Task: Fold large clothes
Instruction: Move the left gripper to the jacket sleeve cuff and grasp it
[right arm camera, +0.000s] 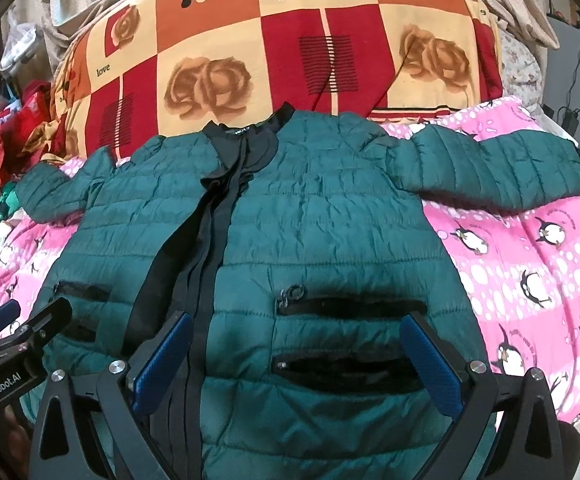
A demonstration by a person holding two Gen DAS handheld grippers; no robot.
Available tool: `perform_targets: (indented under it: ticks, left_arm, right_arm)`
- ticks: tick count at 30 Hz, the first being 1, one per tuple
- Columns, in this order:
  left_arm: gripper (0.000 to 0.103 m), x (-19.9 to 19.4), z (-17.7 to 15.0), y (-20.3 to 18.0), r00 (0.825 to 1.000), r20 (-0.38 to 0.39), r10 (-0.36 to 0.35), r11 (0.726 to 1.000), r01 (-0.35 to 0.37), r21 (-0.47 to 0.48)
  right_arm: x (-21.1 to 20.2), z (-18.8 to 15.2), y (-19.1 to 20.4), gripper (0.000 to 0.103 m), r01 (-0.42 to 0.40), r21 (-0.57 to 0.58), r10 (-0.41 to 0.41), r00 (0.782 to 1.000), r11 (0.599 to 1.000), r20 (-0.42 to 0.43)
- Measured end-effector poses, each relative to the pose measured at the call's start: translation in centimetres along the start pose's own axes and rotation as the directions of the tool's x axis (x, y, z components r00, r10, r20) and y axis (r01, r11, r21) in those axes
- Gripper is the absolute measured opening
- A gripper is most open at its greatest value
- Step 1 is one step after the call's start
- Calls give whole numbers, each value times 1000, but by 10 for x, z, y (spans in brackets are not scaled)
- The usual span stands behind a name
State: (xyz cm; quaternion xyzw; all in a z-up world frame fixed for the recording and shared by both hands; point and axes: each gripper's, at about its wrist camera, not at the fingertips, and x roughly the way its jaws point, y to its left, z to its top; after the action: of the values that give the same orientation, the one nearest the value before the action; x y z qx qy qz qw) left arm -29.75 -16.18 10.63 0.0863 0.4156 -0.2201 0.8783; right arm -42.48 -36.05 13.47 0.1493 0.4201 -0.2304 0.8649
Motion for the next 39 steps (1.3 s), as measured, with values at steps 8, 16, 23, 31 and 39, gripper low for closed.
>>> perform_targets:
  ticks: [8,16,23,31,39]
  left_arm:
    - [102,15,14,1,1000,-12,15,1000,-15,-5]
    - [102,37,36,4,999,-29,32,999,-33,-16]
    - [102,60,66,26,996,-40,81,995,-84,-56]
    - [102,84,100,57,987,-22,160,983,-161,-90]
    - [102,107,127,86,977,-19,214,969,-215,-123]
  right_arm:
    - [16,20,-3,103,5,-1,-5,1000,1000,6]
    - [39,36,-3,103,9,-15,-9,1000,1000,-10]
    - [62,62,1,103,6,-29,-6,1000,1000,-16]
    - [96,91,18,103,-24,-40,23,999,999,-25]
    - [125,110,35,103,-55,-46,53,998,997,-43]
